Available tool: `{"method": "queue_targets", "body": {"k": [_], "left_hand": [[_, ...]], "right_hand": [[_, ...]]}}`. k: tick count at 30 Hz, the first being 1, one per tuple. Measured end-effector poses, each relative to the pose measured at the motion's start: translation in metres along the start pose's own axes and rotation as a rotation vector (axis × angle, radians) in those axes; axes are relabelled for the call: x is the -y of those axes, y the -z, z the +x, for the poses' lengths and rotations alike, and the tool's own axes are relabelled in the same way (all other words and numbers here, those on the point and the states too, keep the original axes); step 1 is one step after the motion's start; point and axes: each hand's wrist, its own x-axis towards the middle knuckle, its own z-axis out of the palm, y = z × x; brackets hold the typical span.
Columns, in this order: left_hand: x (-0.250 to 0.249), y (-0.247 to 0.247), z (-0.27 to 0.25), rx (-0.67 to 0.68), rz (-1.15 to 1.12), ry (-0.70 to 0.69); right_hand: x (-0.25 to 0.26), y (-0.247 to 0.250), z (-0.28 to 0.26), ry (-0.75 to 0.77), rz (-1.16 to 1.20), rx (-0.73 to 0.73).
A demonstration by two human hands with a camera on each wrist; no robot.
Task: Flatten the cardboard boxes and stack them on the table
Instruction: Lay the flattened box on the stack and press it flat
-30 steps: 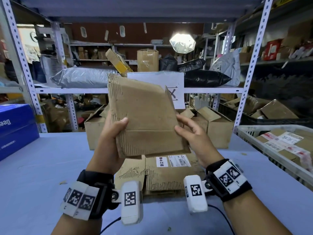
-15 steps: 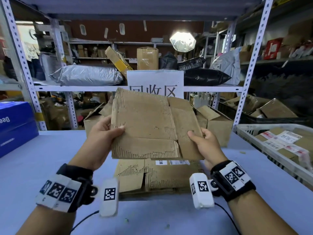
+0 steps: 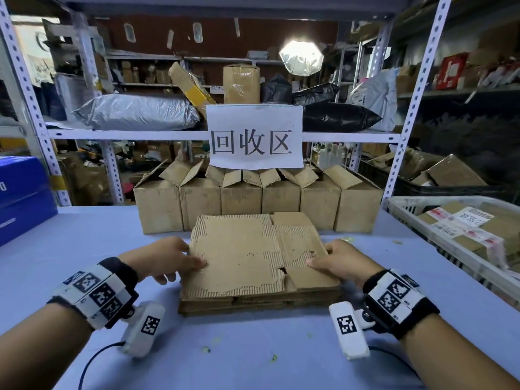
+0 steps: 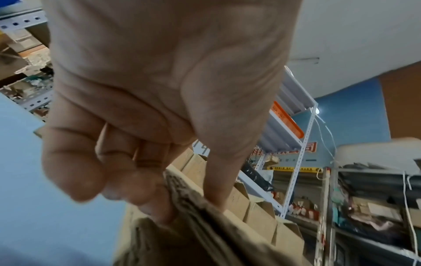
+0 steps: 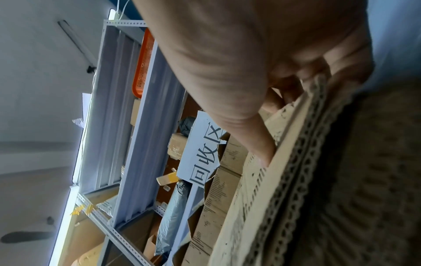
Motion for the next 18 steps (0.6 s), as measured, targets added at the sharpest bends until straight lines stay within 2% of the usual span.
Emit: {"method": "queue_targets", "body": {"k": [6, 10, 12, 15, 18], "left_hand": [[0.003, 0.001, 0.009, 0.137, 0.134, 0.062], [0.002, 0.004, 0.012, 0.166, 0.187, 0.097], [0.001, 0.007, 0.013, 0.176, 0.214, 0.107], [-0.002, 0.011, 0.014, 0.208, 0.242, 0.116], [-0.009, 0.021, 0.012, 0.179, 0.322, 0.126]], "right_hand": [[0.002, -0.003, 0.0, -0.061, -0.029, 0.039], [0.009, -0.002, -0.004, -0.039, -0.025, 0.074], [0.019, 0.001, -0.005, -0.016, -0.102, 0.093], [0.04, 0.006, -0.005, -0.026, -0.305, 0.0], [0.068, -0.001, -0.002, 0.07, -0.454, -0.089]]}}
